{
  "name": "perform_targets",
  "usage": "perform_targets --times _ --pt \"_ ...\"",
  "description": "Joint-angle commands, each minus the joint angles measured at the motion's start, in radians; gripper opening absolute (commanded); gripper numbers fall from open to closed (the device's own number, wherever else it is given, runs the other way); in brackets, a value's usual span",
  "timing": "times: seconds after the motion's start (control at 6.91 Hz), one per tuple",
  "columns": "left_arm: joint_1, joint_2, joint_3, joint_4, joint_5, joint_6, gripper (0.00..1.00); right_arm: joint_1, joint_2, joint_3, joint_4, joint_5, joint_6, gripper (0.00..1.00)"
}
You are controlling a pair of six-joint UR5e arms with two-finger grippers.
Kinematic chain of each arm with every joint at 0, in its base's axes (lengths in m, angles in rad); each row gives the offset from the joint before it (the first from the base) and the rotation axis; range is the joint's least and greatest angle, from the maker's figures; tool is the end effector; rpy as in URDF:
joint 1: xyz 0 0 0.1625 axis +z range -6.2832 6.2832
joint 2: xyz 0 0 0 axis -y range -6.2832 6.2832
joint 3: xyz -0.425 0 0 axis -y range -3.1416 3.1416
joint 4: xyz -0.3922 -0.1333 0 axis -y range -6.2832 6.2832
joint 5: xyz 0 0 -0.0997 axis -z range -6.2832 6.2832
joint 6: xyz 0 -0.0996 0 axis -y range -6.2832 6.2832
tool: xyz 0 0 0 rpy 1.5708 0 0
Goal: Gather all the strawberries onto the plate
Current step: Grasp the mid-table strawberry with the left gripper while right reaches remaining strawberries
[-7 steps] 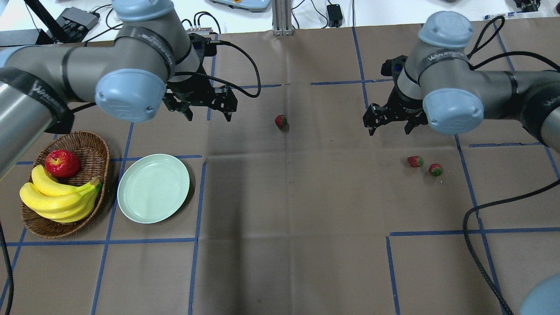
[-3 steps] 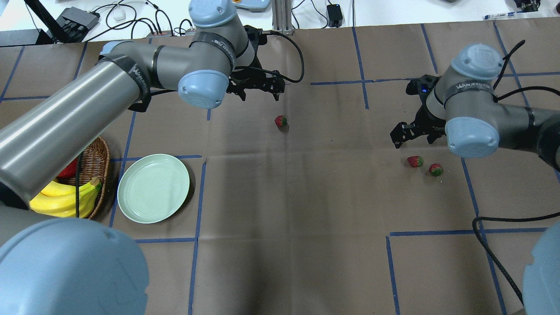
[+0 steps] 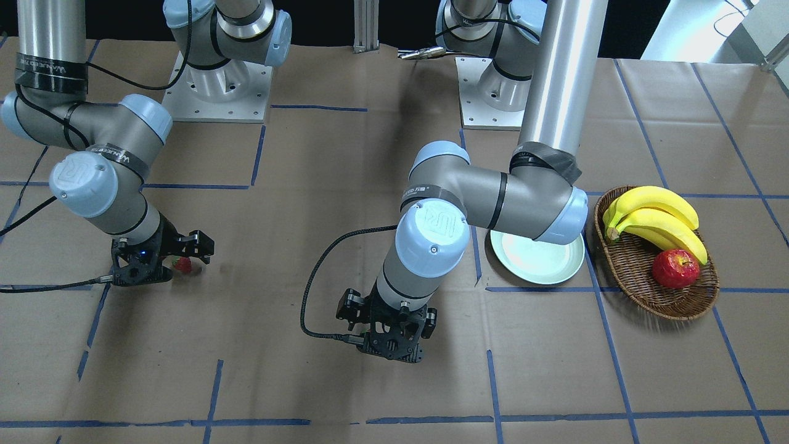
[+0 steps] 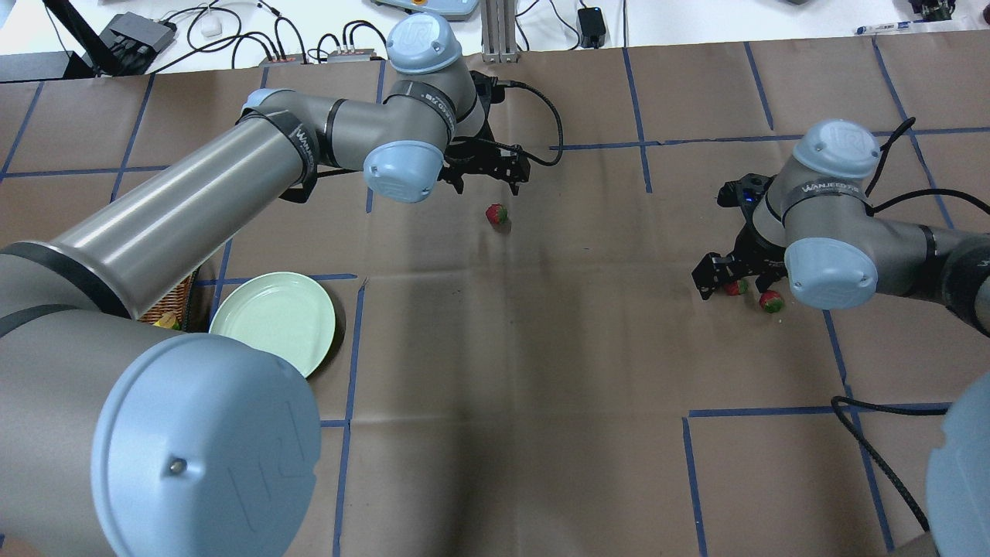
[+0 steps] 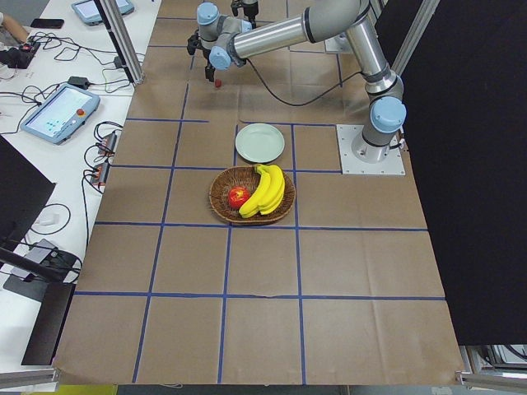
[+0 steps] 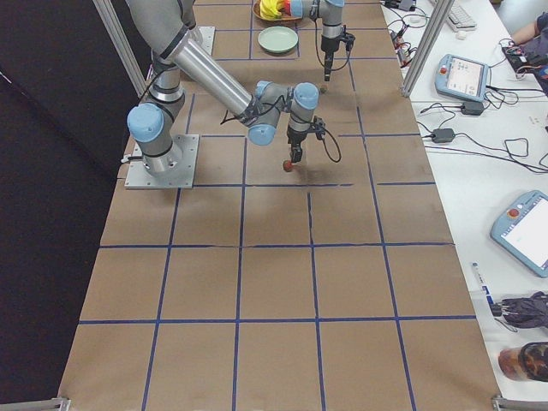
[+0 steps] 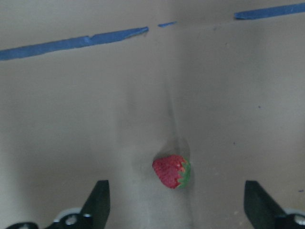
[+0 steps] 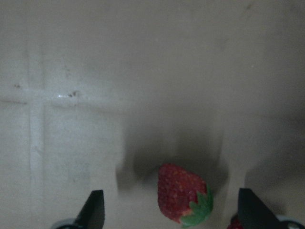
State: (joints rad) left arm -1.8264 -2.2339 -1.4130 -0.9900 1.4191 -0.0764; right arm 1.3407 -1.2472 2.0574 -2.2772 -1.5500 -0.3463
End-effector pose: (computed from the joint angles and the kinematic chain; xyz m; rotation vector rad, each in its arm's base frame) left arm -0.3235 -0.6510 0.2169 -0.2751 -2.9660 0.0735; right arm 0.0191 -0.5122 0.1719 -0.1777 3.0837 0.1447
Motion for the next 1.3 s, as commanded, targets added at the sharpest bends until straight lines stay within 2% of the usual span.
perform_targets --times 0.0,0.29,0.43,0.58,0.72,1.01,1.16 --pt "-0.002 -0.023 -0.021 0.001 0.0 -0.002 0.99 -0.002 0.0 -0.003 0.004 -0.021 0.003 0.59" --pt "0.001 -0.042 0.005 0.002 0.003 -0.032 0.87 -0.002 -0.001 -0.006 0.004 -0.019 0.003 0.25" --pt "0.004 -0.062 0.008 0.004 0.003 -0.034 0.87 -0.002 -0.003 -0.013 0.004 -0.019 0.003 0.12" --pt "0.004 -0.069 0.009 0.011 -0.003 -0.037 0.87 -0.002 -0.006 -0.026 0.007 -0.019 0.004 0.07" --pt "0.004 -0.069 0.009 0.011 -0.006 -0.058 0.87 0.0 -0.014 -0.037 0.008 -0.019 0.006 0.07" --pt "0.004 -0.069 0.011 0.01 -0.006 -0.06 0.47 0.003 -0.024 -0.077 0.036 -0.016 0.006 0.07" --pt "0.004 -0.069 0.009 0.01 -0.002 -0.06 0.38 0.008 -0.024 -0.135 0.114 -0.015 0.007 0.07"
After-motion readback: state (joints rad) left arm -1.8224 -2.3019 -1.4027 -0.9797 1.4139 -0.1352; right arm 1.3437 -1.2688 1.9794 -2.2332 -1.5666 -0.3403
